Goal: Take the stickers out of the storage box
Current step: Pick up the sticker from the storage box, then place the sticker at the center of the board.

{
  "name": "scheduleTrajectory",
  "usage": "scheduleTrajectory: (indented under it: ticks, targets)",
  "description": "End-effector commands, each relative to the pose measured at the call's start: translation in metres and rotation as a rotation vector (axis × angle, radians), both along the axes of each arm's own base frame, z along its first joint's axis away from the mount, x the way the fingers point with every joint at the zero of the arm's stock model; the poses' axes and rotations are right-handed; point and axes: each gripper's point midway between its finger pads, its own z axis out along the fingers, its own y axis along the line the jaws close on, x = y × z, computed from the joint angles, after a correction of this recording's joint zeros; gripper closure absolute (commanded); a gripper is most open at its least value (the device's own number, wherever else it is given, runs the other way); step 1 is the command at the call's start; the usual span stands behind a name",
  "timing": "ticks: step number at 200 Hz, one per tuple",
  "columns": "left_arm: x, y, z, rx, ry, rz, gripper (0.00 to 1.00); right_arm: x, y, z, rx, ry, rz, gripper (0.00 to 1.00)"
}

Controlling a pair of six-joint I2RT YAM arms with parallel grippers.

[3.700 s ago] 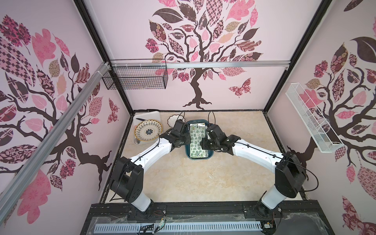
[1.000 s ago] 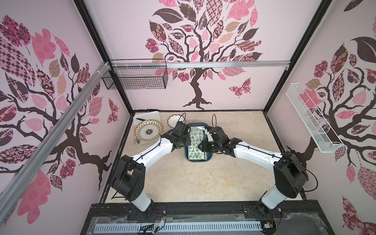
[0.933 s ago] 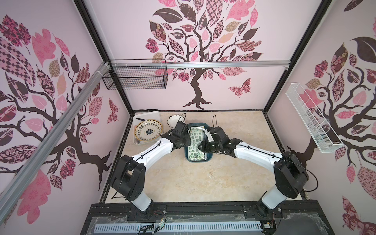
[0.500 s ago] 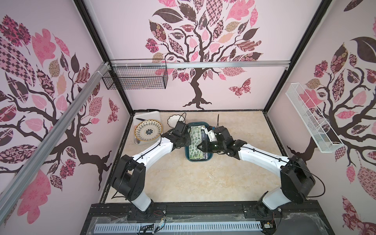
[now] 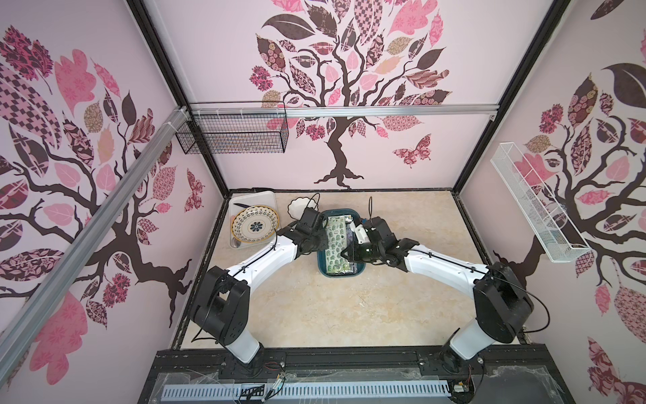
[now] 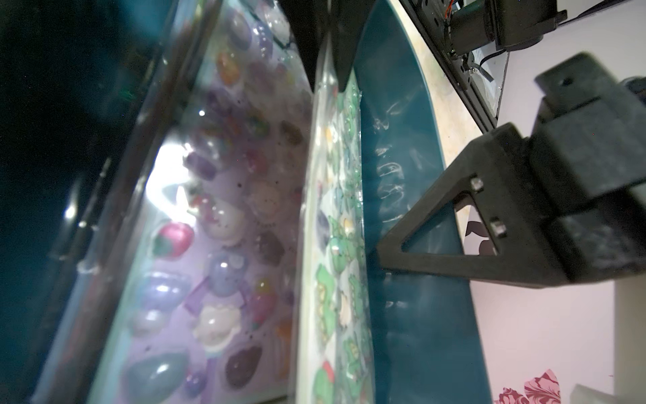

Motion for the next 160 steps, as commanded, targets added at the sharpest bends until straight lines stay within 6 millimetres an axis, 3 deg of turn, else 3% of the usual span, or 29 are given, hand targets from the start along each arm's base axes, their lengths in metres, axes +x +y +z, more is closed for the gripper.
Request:
scheduleTrajectory:
  ticks: [1,59,71,90,114,123,160]
  targets:
    - [0.013,0.0,0.02,0.005,-0.062,0.017,1.0,-0.009,0.0,0.043,0.074,-0.071,0.035,1.0]
    - [0.024,0.025,0.025,-0.021,-0.062,0.091,1.0,-0.019,-0.017,0.092,0.16,-0.078,0.047,1.0]
    - [0.028,0.036,0.027,-0.026,-0.061,0.123,1.0,-0.011,-0.032,0.097,0.143,-0.069,0.0,1.0]
    - [0.033,0.059,0.032,-0.024,-0.077,0.191,1.0,0.017,-0.072,0.095,0.091,-0.037,-0.151,1.0]
    - [0.038,0.084,0.039,-0.011,-0.104,0.263,1.0,0.057,-0.136,0.068,-0.05,0.046,-0.377,1.0]
    - [0.039,0.091,0.041,-0.008,-0.11,0.282,1.0,0.07,-0.15,0.05,-0.1,0.089,-0.412,1.0]
    - [0.039,0.105,0.045,-0.009,-0.125,0.328,1.0,0.113,-0.155,-0.019,-0.253,0.272,-0.342,1.0]
